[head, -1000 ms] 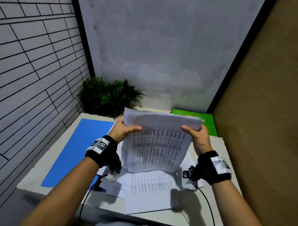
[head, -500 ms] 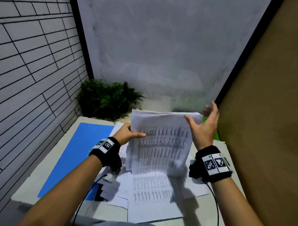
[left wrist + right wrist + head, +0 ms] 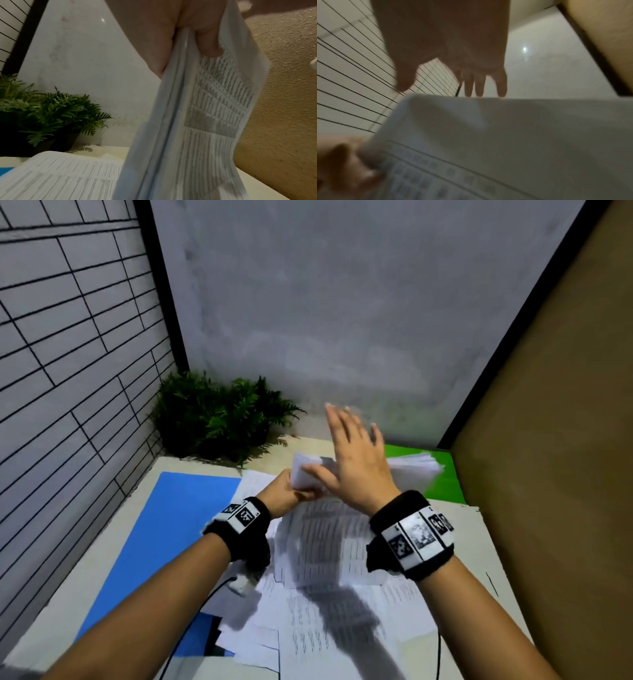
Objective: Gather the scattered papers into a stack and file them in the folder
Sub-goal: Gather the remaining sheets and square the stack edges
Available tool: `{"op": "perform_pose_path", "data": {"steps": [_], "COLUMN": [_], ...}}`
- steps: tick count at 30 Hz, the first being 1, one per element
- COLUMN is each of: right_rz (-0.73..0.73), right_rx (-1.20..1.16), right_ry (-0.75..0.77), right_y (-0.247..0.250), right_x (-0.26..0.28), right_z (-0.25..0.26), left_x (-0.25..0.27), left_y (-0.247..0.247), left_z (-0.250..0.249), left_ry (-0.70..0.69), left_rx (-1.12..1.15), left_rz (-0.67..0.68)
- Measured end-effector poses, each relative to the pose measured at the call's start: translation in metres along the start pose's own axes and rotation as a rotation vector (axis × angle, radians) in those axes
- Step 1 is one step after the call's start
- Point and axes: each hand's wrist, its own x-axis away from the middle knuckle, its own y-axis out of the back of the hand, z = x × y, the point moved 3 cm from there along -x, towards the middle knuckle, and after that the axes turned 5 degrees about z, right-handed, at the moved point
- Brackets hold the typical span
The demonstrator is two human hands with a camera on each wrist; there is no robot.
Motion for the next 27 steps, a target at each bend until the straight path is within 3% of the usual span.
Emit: {"op": "perform_pose_path", "data": {"steps": [3, 5, 7, 12, 14, 19, 21, 24, 27], "right_rz": [0.267, 0.225, 0.133, -0.209, -0.293, -0.619, -0.614, -0.480, -0.470], "right_rx": [0.147, 0.171, 0.048, -1.130, -1.364, -1.455, -1.456, -1.403, -1.370], "right_ry": [-0.128, -0.249, -0.331, -0.397, -0.381, -0.312, -0.256, -0.318, -0.359], "right_y": [-0.009, -0.003, 0.008, -0.009, -0.030, -0.017, -0.018, -0.040, -0.048], "right_x": [0.002, 0.011, 0.019, 0.041, 0.042, 0.038, 0.039, 0.039, 0.039], "right_z": [-0.043, -0.077, -0.108, -0.129, -0.118, -0.088, -0.078, -0.066, -0.061], "left_x": [-0.002, -0.005, -0.006, -0.008, -0.010, 0.006, 0.014, 0.022, 0.023], "left_y": [0.005, 0.012, 0.020, 0.029, 0.033, 0.057, 0.063, 0.061, 0.060], "left_z": [0.005, 0.009, 0.010, -0.013, -0.025, -0.060, -0.060, -0.032, -0.012], "left_ry": [-0.003, 0.002, -0.003, -0.115, -0.162, -0.277, -0.311, -0.197, -0.050], "left_rx": [0.016, 0.040, 0.068, 0.208, 0.234, 0.255, 0.256, 0.196, 0.223], "left_rz": [0.004, -0.045, -0.100, -0.101, -0.133, -0.170, -0.083, 0.031, -0.057]}}
